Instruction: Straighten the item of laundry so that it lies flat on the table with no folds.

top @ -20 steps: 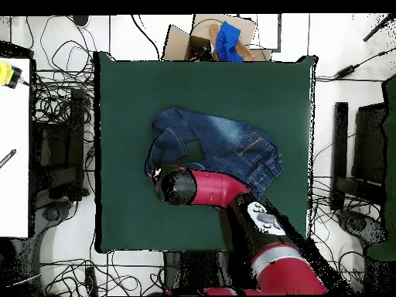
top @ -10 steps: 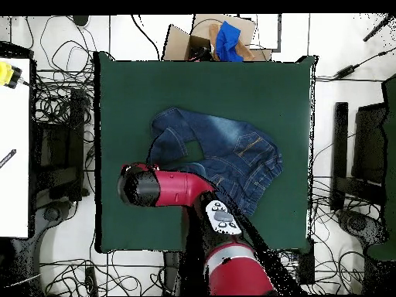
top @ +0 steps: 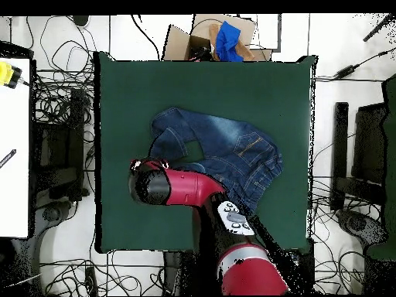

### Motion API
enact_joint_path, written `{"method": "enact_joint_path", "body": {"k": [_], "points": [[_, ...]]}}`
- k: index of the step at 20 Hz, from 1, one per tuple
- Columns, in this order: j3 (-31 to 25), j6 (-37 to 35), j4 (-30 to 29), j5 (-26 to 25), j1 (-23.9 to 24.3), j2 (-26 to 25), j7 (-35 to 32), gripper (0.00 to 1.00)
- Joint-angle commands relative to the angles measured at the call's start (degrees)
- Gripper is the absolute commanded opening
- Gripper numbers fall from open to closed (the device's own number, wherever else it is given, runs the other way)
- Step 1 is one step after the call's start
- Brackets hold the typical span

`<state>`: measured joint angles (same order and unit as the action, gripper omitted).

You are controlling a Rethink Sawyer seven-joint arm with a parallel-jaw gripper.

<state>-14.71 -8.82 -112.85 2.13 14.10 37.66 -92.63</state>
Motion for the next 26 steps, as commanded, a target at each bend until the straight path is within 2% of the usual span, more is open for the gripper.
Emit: {"method": "enact_joint_path", "body": {"k": [1,6,11,21,26], "points": [[-2.20,6.74,-3.45,1.85,1.71,-5.25,-14.50,1.00],[-3.56,8.80,-3.84,0.95,3.38,-6.39,-13.88,1.00],[-2.25,8.68,-1.15,0.17,3.56,-8.56,-11.69,1.00],[-0.85,12.59,0.83,1.98,-0.87,-12.43,-13.43,1.00],[-0.61,12.74,1.25,2.02,-1.33,-13.13,-12.78,1.00]]}}
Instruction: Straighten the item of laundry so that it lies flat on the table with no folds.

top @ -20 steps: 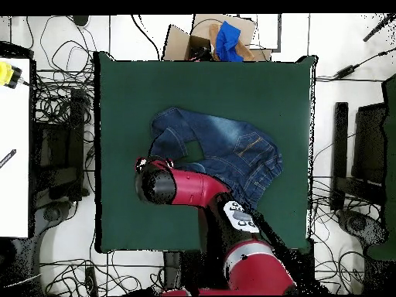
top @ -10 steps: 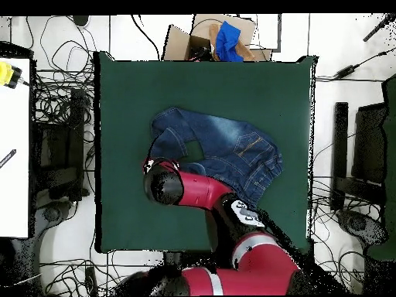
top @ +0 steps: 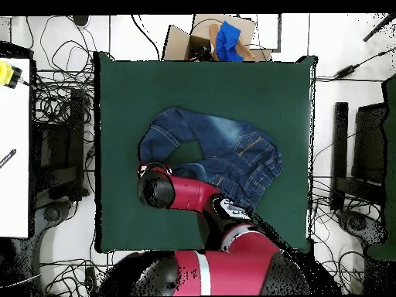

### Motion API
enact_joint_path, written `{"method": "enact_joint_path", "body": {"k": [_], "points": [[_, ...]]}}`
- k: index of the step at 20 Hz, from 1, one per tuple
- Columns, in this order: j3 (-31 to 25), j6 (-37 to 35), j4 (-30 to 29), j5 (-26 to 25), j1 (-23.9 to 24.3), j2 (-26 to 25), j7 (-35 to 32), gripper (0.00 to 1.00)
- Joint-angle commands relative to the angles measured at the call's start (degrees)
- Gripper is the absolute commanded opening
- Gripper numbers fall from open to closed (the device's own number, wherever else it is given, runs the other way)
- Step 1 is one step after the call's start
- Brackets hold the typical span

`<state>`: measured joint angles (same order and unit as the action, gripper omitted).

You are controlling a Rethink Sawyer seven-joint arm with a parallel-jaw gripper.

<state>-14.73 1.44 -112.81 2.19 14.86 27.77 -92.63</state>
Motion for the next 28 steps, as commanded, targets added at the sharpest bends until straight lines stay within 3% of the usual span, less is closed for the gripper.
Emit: {"method": "enact_joint_path", "body": {"k": [1,8,14,28], "points": [[-0.57,2.77,1.29,1.90,-2.25,-3.67,-12.71,1.00],[0.19,9.29,4.52,4.12,-6.47,-9.78,-14.87,1.00],[1.13,7.71,3.56,7.85,-9.43,-7.28,-15.09,1.00],[1.60,1.19,4.16,12.23,-10.01,-3.70,-12.71,1.00]]}}
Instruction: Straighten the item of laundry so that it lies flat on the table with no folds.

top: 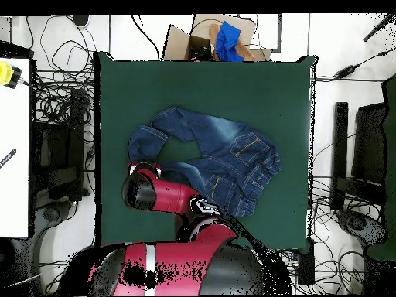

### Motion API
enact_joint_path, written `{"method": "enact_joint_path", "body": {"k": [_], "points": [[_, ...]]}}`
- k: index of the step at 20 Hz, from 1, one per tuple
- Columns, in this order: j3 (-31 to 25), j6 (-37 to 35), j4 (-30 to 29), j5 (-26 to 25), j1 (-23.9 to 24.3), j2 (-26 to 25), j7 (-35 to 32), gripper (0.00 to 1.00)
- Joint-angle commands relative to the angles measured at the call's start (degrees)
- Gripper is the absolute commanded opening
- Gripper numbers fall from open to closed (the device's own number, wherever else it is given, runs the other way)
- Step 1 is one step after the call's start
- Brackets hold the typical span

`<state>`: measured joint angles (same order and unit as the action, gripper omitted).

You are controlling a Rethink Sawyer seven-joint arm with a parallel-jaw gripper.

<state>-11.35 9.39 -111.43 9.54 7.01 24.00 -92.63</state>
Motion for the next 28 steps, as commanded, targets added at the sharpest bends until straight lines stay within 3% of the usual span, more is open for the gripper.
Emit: {"method": "enact_joint_path", "body": {"k": [1,4,8,11,13,19,28], "points": [[-2.07,-6.91,2.33,4.89,-1.86,0.37,-12.75,1.00],[-2.66,-7.66,1.11,4.96,-1.15,1.52,-12.85,1.00],[-1.80,-12.57,-3.36,7.48,-3.09,9.06,-15.34,1.00],[5.20,-23.65,-4.01,12.92,-11.23,17.53,-20.01,1.00],[12.05,-31.78,-0.92,13.79,-17.52,20.20,-23.43,1.00],[17.47,-45.49,4.98,13.17,-22.40,23.48,-30.12,1.00],[17.76,-49.58,8.12,11.57,-22.29,23.66,-31.59,1.00]]}}
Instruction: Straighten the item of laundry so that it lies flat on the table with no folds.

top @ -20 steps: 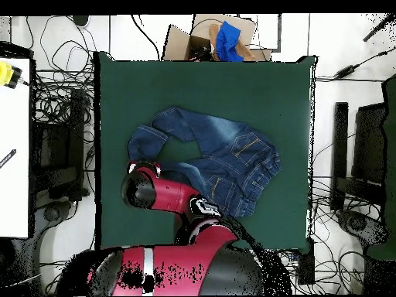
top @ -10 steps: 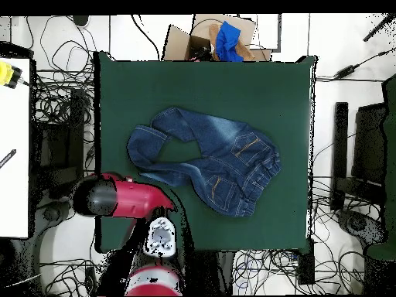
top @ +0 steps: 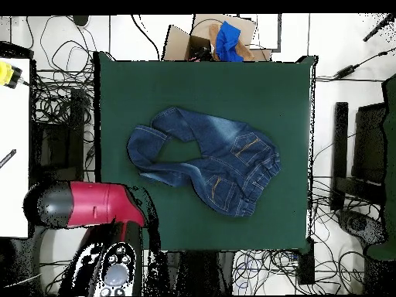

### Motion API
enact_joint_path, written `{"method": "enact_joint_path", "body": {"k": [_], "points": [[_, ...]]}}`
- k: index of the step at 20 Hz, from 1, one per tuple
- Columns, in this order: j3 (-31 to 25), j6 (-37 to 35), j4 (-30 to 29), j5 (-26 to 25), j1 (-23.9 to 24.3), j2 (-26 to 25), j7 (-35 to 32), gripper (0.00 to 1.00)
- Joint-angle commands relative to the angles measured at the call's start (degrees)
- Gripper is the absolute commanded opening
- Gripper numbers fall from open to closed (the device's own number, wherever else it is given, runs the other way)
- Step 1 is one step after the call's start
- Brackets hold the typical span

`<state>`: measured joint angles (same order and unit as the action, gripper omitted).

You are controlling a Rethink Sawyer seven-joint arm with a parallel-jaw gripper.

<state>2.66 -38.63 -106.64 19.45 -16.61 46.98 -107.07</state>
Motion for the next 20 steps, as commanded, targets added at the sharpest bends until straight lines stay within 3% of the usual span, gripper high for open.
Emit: {"method": "enact_joint_path", "body": {"k": [1,4,10,20], "points": [[3.42,-0.55,2.92,1.74,1.59,0.45,-16.92,1.00],[1.79,5.12,1.67,1.35,3.43,-1.69,-14.72,1.00],[-10.09,23.58,-2.15,-2.46,16.69,-9.82,-2.84,1.00],[-10.93,26.81,0.17,-8.19,19.29,-13.10,-3.50,1.00]]}}
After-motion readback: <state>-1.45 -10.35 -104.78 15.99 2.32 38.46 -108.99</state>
